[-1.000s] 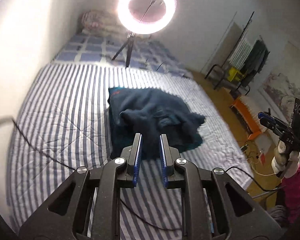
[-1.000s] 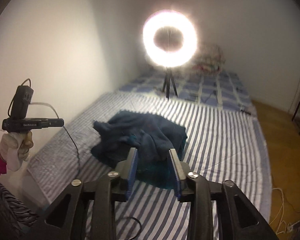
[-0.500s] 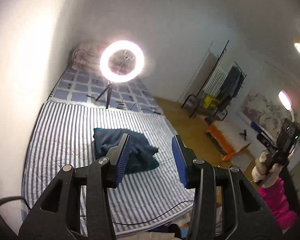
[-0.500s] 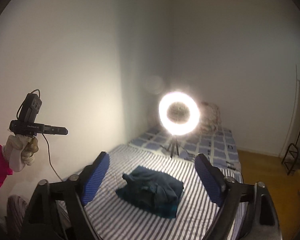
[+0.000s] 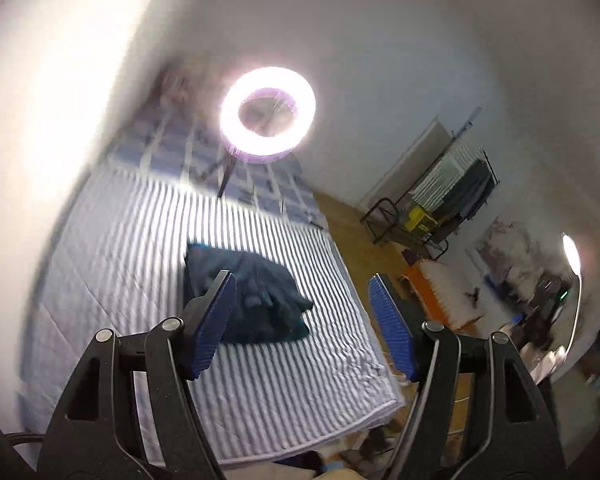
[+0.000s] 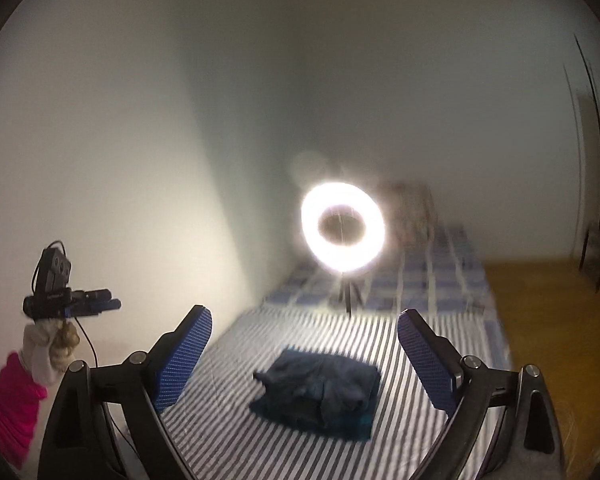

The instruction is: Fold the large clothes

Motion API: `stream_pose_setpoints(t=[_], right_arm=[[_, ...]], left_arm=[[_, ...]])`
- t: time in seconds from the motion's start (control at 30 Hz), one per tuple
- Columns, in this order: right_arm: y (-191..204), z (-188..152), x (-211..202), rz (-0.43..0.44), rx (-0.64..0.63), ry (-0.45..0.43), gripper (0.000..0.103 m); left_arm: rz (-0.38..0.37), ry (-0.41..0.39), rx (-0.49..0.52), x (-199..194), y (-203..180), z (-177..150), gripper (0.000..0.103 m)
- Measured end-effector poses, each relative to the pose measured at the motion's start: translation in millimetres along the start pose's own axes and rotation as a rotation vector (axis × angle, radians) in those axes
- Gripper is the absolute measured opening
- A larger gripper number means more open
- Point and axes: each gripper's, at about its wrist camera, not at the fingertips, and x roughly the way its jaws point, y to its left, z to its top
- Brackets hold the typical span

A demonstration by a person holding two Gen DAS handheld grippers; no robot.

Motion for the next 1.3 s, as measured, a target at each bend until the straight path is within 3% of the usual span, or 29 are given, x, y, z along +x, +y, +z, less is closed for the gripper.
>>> stream_pose_setpoints(t=[0.27,0.4,0.7,0.83,0.87,0.93,1.0,1.07,1.17,1.23,1.3], right_arm=[[-58,-107,132,0.027,0.252,0.220,0.096],[-86,-152,193,0.047,0.378,0.307,0.096],[-118,-218,273,0.082,0.564,0.424,0.096],[-132,-239,300,0.086,0.630,0.434,0.094],[-134,-243,307,0.091,0.642,0.435,0.091],[-135,-248,315,0.098,0.646,0.444,0.083],[-131,-247,319,0.110,0.613,0.456,0.064],[-124,-244,325,0.150,0.573,0.480,0.021],[-115,-232,319,0.189,0.553,0.480,0.012],[-116,-226,306,0.262,0.631,0.461,0.011],[-115,-222,293,0.286,0.630,0.451,0.010]], left_arm=[[-0.029,0.140,-0.322,127,100,-29,0.071],[-0.008,0.179,-0.411,179,135,-36,0.071],[0.029,0.250,-0.520,272,182,-45,0.070],[0.022,0.302,-0.531,301,192,-52,0.049],[0.026,0.309,-0.523,306,192,-53,0.044],[0.033,0.318,-0.500,315,193,-57,0.018],[0.043,0.310,-0.478,315,190,-58,0.015],[0.047,0.301,-0.439,312,183,-56,0.011],[0.042,0.296,-0.352,298,163,-53,0.009],[0.040,0.295,-0.270,286,149,-54,0.009],[0.064,0.302,-0.244,279,153,-63,0.009]])
